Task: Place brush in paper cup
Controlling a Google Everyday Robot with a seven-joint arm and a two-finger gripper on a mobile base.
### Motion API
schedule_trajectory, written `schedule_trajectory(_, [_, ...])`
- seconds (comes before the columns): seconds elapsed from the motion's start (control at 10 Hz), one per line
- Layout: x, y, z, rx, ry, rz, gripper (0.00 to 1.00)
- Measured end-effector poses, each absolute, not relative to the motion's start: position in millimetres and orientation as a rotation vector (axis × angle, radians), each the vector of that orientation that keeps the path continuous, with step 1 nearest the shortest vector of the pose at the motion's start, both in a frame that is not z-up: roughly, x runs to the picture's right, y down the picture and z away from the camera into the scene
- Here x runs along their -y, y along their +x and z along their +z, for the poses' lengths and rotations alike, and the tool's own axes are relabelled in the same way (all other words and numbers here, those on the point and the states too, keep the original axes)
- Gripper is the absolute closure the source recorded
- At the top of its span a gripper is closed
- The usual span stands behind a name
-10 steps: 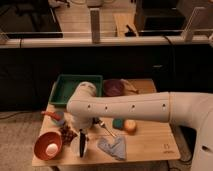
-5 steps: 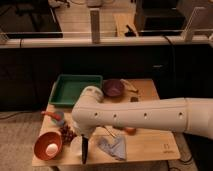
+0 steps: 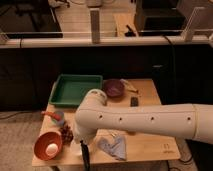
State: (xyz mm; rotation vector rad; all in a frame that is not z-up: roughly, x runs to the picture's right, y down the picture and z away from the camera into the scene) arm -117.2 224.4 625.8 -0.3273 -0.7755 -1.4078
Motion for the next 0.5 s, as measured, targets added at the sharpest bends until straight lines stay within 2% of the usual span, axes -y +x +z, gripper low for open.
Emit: schedule_trajectory(0.5, [-240, -154, 615, 0.861, -0.273, -1.501, 1.00])
